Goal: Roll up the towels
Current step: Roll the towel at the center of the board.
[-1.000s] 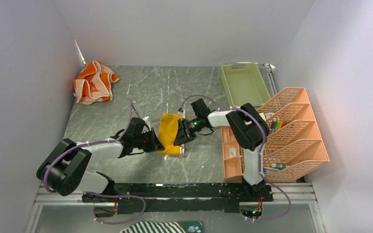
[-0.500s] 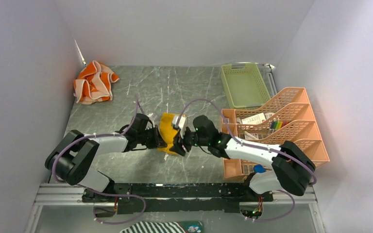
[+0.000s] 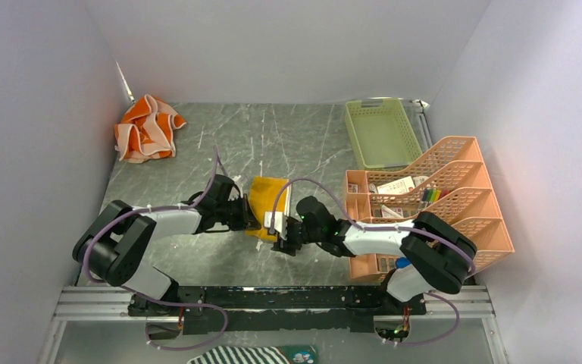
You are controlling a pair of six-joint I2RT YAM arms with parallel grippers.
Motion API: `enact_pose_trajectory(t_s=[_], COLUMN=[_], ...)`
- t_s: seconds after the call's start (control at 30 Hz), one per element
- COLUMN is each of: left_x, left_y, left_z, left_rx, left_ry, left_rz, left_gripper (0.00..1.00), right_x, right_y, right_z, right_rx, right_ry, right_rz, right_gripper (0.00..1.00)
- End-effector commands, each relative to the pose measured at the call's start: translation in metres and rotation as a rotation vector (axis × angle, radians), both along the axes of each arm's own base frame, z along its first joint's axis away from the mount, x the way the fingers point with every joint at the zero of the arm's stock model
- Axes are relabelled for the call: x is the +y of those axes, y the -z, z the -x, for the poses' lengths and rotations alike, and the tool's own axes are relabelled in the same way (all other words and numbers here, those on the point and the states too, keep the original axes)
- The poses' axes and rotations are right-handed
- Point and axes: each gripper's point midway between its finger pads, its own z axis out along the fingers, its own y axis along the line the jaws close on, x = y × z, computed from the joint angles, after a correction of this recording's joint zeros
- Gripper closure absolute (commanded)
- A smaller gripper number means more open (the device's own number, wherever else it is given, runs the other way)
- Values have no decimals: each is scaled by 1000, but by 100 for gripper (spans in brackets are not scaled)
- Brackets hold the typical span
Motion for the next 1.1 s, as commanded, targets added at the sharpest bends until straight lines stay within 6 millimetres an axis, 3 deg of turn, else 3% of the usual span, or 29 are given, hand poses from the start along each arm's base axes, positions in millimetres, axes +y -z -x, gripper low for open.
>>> enact_pose_trajectory(t_s=[0.0,0.37,0.53,0.6,0.7,0.8,0.97,1.07], left_x=[23,32,38,38,38,36,59,64], left_y=[30,32,30,28,19,-19,-110,-144], left_z=[11,11,8,6,-3,-27,-68,-66], left_rx=[63,77,81,78,68,9,-173,-243], left_ry=[-3,3,1,5,6,-17,-83,-49], left_rz=[-125,-120,-108,-102,-86,-21,-14,14], left_gripper=[93,93,93,93,93,93,84,79], right_x=[15,10,-1,-4,-6,-3,14,25], right_y=[-4,24,29,33,42,40,25,16], right_z=[-11,-27,-46,-49,-48,-39,-6,21], right_rx=[-118,-153,-195,-196,-162,-103,115,320], right_ry=[-30,63,182,202,203,191,112,62], right_rz=[-22,53,83,106,153,144,89,93], right_gripper=[47,50,53,59,82,100,100,100])
